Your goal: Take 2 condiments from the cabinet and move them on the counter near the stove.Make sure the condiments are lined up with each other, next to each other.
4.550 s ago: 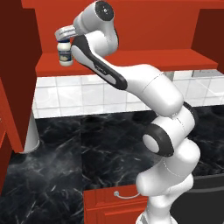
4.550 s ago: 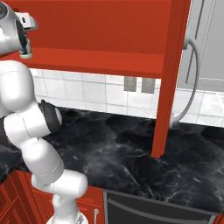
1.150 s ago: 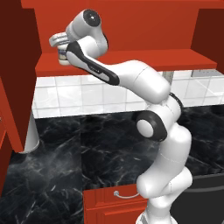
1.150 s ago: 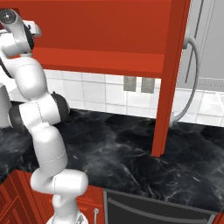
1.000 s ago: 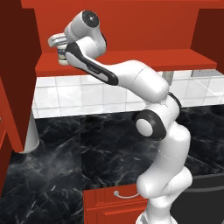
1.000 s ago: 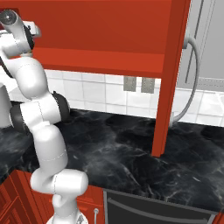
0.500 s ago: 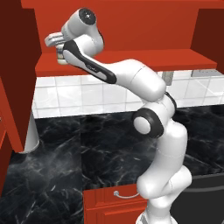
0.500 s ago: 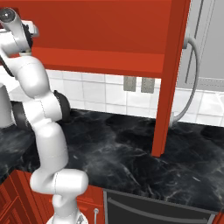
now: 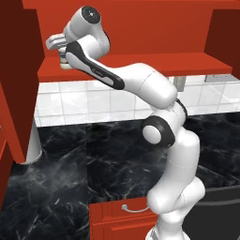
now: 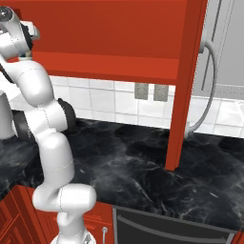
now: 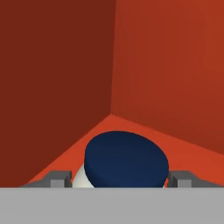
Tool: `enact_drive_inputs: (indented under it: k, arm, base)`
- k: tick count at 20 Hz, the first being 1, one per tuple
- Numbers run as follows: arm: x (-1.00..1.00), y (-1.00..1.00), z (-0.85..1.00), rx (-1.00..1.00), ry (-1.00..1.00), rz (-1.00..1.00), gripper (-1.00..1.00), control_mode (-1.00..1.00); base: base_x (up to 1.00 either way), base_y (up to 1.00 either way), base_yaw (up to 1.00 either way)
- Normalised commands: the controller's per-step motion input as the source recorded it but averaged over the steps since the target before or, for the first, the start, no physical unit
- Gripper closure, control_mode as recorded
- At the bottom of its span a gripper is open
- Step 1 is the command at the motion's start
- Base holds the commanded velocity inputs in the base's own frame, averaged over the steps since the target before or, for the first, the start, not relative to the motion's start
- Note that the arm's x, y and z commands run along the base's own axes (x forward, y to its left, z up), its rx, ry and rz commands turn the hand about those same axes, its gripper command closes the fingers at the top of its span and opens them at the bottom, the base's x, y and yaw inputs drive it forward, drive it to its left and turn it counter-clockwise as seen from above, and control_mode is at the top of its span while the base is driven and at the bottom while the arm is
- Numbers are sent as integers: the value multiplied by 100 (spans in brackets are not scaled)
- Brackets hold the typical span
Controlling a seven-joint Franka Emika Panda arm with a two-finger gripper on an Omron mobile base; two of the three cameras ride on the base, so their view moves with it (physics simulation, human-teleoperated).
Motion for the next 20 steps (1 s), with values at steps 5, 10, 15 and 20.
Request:
enact_drive_inputs:
  k: [5, 10, 15, 20]
  arm:
    - [-28, 0, -8, 0, 0, 0, 100, -100]
    - [-36, -2, -10, 0, -2, 0, 100, -100]
    - [-51, -12, -9, 0, -3, 5, 100, -100]
    - [-67, -39, -10, 1, -3, 11, 100, -100]
  base:
    - [0, 0, 0]
    - [0, 0, 0]
    - [0, 0, 0]
    - [0, 0, 0]
